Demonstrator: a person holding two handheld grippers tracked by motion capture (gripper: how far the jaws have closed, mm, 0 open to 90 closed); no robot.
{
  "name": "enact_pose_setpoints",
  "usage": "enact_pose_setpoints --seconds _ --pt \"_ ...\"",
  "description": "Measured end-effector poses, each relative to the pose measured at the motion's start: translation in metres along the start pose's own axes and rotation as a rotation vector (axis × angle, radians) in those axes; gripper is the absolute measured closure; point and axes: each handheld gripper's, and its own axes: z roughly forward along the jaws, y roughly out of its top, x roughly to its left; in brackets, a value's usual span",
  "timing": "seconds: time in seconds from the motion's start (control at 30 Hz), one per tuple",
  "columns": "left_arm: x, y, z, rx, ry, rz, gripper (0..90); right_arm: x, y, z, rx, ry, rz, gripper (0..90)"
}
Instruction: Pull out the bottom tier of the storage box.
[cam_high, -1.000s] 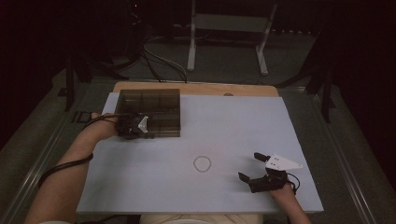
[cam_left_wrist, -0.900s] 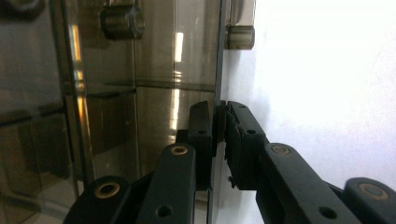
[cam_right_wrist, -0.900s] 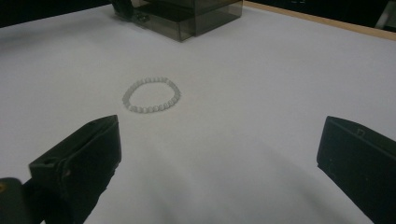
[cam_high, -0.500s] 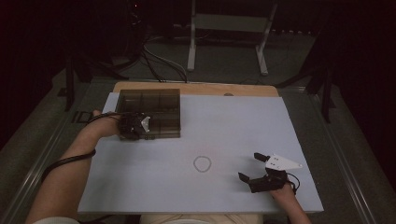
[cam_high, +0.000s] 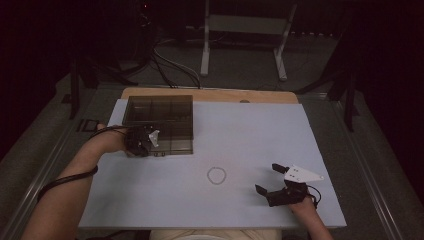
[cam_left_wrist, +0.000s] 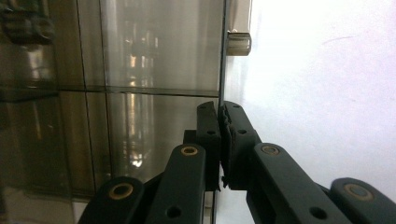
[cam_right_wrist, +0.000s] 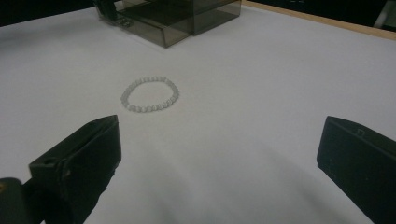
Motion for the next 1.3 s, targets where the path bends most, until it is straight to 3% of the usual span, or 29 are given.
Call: enact_pose_setpoints --seconds 0.67,1.3 --pt "-0.017 -0.001 -0.002 0.0 -0.022 0.016 89.2 0.0 0.0 0.0 -0.001 0.0 -0.001 0.0" --pt "-0.017 -0.006 0.0 -0.038 -0.026 -0.023 88.1 0.001 0.001 0.0 0.0 0.003 -0.002 0.0"
